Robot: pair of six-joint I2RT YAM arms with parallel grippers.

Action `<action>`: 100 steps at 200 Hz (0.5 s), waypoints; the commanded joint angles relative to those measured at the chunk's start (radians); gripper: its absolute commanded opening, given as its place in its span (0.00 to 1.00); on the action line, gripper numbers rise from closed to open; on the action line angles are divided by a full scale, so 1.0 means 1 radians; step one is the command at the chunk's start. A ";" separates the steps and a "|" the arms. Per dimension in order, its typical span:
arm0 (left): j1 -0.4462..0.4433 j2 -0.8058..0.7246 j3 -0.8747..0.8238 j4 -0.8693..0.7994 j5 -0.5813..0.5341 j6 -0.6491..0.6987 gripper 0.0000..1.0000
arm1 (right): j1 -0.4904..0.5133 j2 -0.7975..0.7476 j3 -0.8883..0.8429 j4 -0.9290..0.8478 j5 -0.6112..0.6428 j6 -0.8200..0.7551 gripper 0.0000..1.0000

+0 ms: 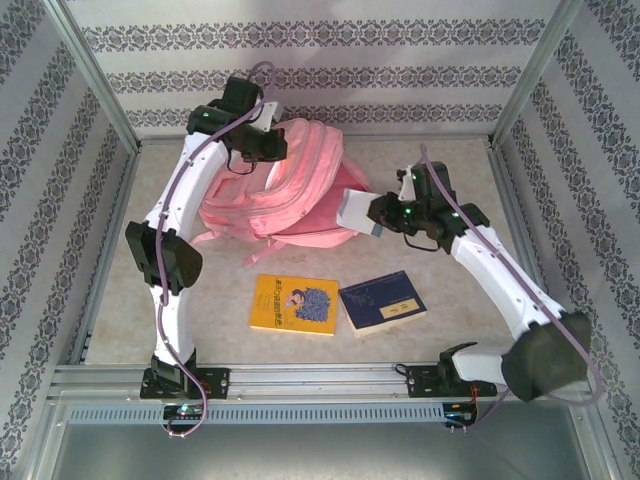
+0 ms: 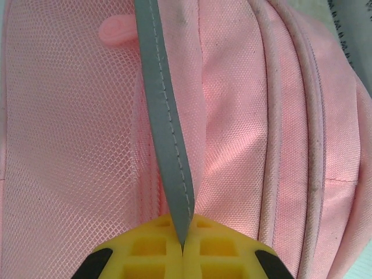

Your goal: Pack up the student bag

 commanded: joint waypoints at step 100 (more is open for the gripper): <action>0.007 -0.216 -0.087 -0.014 0.070 -0.103 0.70 | 0.091 0.383 0.280 0.710 -0.379 0.373 0.00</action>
